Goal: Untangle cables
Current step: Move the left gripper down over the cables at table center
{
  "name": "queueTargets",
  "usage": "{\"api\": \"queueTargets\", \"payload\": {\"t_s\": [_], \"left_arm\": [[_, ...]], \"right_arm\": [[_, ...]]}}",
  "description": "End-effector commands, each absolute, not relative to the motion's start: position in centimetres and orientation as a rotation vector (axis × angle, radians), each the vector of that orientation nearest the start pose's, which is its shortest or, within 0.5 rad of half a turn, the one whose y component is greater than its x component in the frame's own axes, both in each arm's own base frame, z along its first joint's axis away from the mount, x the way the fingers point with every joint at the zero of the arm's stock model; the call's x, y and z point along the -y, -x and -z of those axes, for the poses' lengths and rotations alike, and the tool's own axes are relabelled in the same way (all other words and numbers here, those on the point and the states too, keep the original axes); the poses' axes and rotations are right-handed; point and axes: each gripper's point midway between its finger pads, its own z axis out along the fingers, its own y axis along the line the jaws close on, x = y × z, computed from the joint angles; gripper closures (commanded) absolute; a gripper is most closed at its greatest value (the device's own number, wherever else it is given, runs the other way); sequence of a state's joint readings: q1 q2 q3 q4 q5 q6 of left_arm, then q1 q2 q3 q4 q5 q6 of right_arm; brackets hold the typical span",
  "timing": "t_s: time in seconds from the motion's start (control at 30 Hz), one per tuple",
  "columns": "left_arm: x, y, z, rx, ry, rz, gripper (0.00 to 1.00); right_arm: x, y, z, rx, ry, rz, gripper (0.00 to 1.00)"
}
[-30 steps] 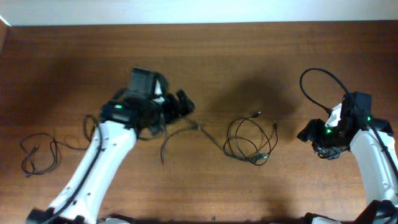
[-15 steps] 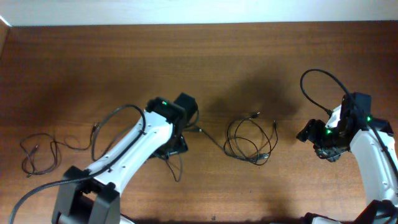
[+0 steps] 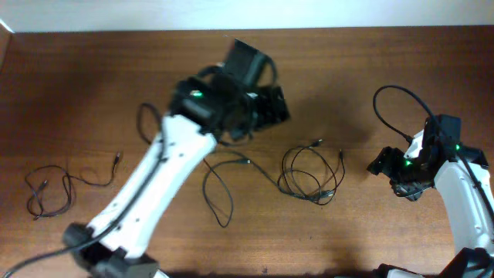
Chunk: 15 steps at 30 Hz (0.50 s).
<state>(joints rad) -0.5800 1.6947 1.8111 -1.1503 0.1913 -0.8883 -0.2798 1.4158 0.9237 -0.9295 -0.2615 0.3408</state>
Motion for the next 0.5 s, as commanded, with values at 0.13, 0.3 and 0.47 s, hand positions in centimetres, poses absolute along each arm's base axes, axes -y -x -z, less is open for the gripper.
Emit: {"api": "queueTargets", "payload": {"t_s": [0.13, 0.3, 0.47], "left_arm": [[26.9, -27.2, -13.1, -2.998, 1.188, 0.23, 0.26], [25.7, -24.5, -6.2, -2.905, 1.617, 0.039, 0.23], [26.1, -23.1, 0.7, -2.867, 1.749, 0.192, 0.39]], "right_arm": [[2.9, -26.0, -7.2, -2.847, -0.889, -0.381, 0.22], [2.9, -26.0, -7.2, -2.847, -0.888, -0.382, 0.22], [2.9, -26.0, -7.2, -2.847, -0.889, -0.382, 0.22]]}}
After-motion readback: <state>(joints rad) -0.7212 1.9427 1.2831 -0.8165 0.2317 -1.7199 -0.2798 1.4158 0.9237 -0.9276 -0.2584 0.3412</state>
